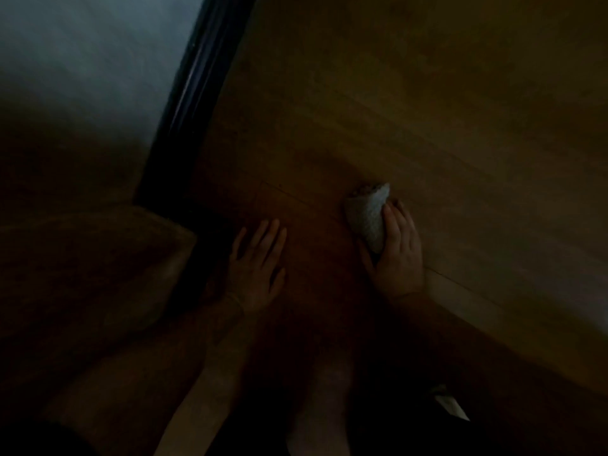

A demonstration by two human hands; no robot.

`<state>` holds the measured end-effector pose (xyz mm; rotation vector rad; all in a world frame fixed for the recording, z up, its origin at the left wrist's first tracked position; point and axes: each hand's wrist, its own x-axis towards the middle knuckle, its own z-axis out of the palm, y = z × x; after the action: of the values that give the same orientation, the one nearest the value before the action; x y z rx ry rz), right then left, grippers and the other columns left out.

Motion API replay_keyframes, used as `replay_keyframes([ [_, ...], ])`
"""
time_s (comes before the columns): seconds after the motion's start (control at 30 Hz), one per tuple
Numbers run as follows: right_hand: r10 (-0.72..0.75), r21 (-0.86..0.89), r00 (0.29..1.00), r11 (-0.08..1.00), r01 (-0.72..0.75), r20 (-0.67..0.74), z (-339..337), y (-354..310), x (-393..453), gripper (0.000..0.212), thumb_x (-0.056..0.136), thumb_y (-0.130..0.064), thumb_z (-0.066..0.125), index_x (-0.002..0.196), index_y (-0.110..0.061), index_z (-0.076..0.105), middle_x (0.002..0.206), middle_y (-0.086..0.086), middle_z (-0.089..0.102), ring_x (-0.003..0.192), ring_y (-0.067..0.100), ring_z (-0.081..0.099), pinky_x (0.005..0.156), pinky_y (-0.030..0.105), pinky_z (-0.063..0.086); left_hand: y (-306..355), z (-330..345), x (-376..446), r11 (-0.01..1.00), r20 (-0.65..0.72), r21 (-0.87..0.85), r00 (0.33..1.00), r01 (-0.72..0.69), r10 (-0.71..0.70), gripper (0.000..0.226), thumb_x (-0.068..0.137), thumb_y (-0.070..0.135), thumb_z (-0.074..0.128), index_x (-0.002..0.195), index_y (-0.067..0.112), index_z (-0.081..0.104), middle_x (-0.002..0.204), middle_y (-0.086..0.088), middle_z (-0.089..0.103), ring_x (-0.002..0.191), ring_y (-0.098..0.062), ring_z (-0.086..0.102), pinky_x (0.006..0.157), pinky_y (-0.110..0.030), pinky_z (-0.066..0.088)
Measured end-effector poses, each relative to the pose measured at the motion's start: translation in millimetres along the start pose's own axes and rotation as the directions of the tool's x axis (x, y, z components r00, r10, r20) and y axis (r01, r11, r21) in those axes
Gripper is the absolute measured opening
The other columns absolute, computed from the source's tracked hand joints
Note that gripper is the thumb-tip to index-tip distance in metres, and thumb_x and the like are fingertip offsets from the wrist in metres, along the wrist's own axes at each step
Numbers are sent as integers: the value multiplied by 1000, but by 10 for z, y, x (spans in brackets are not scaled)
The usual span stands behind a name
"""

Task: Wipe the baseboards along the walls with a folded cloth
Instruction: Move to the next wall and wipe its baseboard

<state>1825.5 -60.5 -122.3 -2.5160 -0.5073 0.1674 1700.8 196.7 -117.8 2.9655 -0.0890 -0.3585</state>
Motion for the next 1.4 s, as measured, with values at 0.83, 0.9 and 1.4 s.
replay_keyframes([
  [0.83, 116, 152, 949, 974, -166, 293, -1568, -577, -377, 64, 94, -21, 64, 150, -11, 34, 139, 12, 47, 122, 17, 46, 96, 15, 31, 144, -508, -128, 992, 314, 7, 942, 123, -119, 65, 104, 44, 27, 158, 14, 4, 165, -4, 0, 152, -20, 4, 120, -45, 6],
  [0.9, 179, 164, 936, 958, -236, 304, -1980, -777, -613, 63, 95, -23, 63, 150, -15, 33, 138, 9, 47, 114, 6, 43, 88, 3, 29, 343, -871, -384, 980, 393, 16, 900, 199, -189, 67, 103, 47, 21, 158, 17, -3, 166, -3, -3, 152, -18, 0, 121, -44, 5],
  [1.4, 355, 433, 888, 779, -453, 291, -5460, -3161, -1459, 70, 87, -29, 74, 147, -25, 39, 140, -15, 45, 120, -14, 36, 92, -5, 29, 1955, -5529, -1578, 928, 388, -340, 922, 152, -9, 69, 101, 42, 45, 158, 25, 9, 162, -2, 21, 147, -19, 26, 115, -38, 34],
])
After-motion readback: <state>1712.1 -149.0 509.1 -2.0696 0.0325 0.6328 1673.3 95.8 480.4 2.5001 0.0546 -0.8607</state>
